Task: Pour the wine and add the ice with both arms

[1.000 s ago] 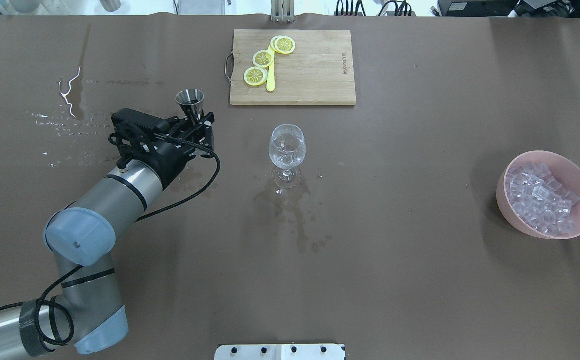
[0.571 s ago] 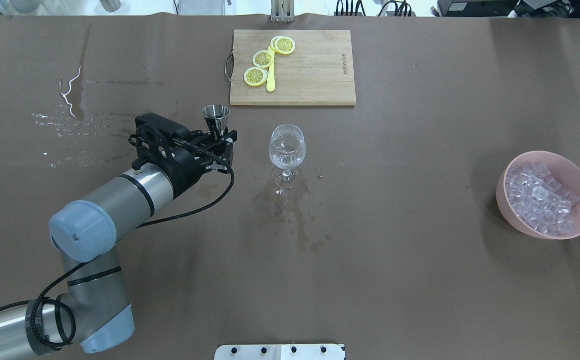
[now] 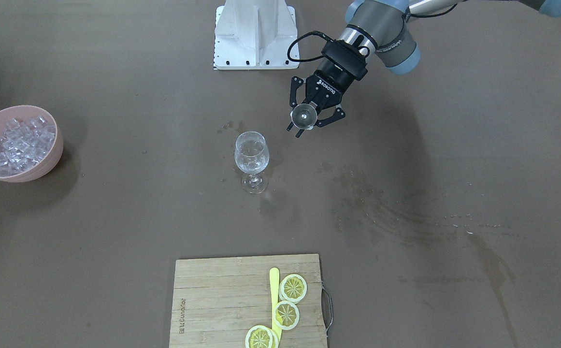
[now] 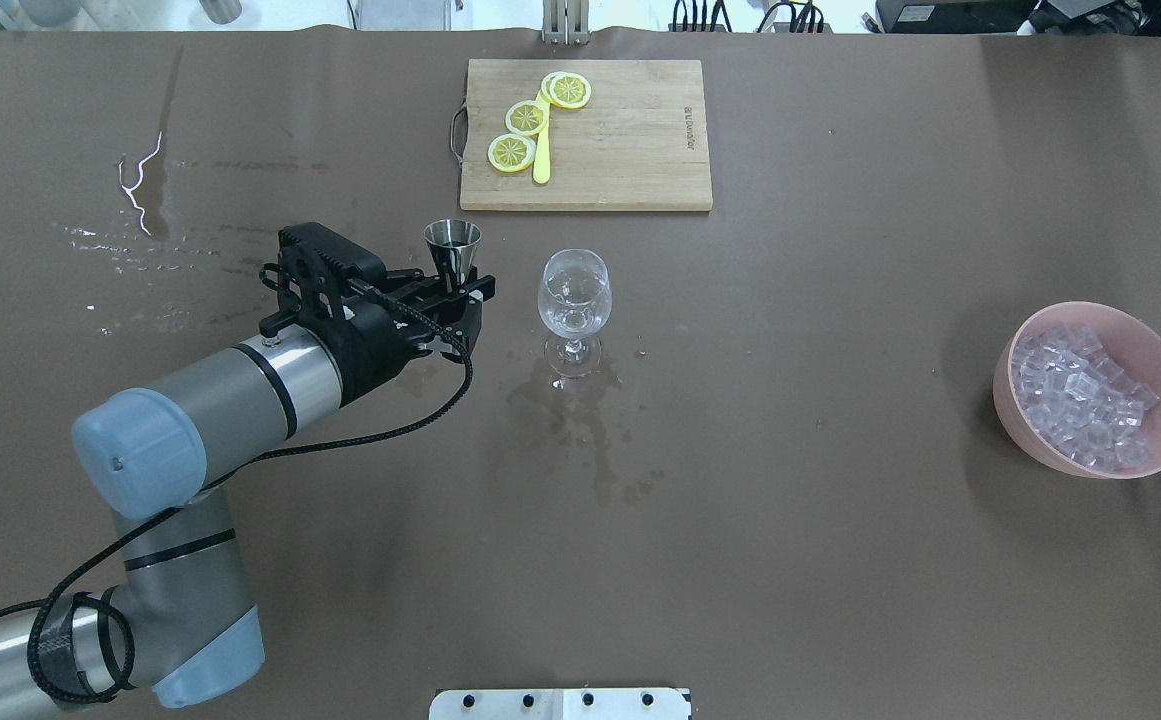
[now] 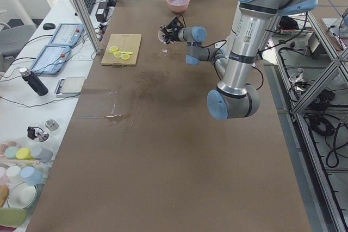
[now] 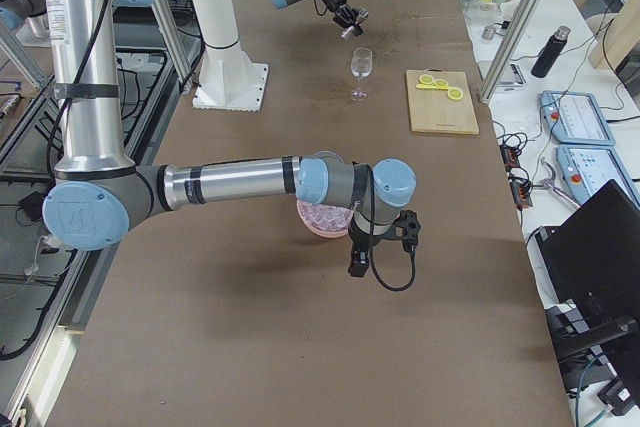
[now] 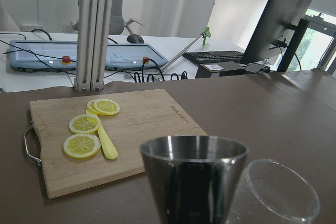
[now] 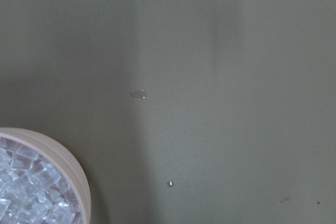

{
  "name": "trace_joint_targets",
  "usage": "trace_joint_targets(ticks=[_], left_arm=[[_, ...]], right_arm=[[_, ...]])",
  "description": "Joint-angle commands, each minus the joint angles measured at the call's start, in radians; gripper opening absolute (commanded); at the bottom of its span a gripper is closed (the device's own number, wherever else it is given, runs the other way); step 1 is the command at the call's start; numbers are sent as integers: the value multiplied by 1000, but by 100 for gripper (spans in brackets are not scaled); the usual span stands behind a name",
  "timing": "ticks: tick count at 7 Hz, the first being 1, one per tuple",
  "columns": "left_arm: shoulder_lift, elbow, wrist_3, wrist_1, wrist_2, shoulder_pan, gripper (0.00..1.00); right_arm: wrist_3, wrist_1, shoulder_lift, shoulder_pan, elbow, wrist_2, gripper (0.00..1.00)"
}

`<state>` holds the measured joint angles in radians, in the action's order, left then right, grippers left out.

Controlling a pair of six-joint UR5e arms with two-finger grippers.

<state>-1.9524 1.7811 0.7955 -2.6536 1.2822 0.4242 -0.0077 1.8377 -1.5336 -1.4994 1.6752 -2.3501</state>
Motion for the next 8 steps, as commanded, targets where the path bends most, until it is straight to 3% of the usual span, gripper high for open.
trace_joint_targets(ticks=[1, 3, 5, 8], left_arm=[[-9, 3, -48, 3, -9, -1, 0], [-25, 9, -55, 17, -9, -1, 0], [-36, 125, -158, 158, -9, 5, 0], [-36, 118, -202, 219, -11, 4, 0]], right_arm=[[0, 0, 16, 2, -18, 0, 100], [0, 0, 17, 2, -18, 0, 100], [0, 0, 27, 5, -20, 2, 100], [2, 0, 32, 10, -29, -6, 100]])
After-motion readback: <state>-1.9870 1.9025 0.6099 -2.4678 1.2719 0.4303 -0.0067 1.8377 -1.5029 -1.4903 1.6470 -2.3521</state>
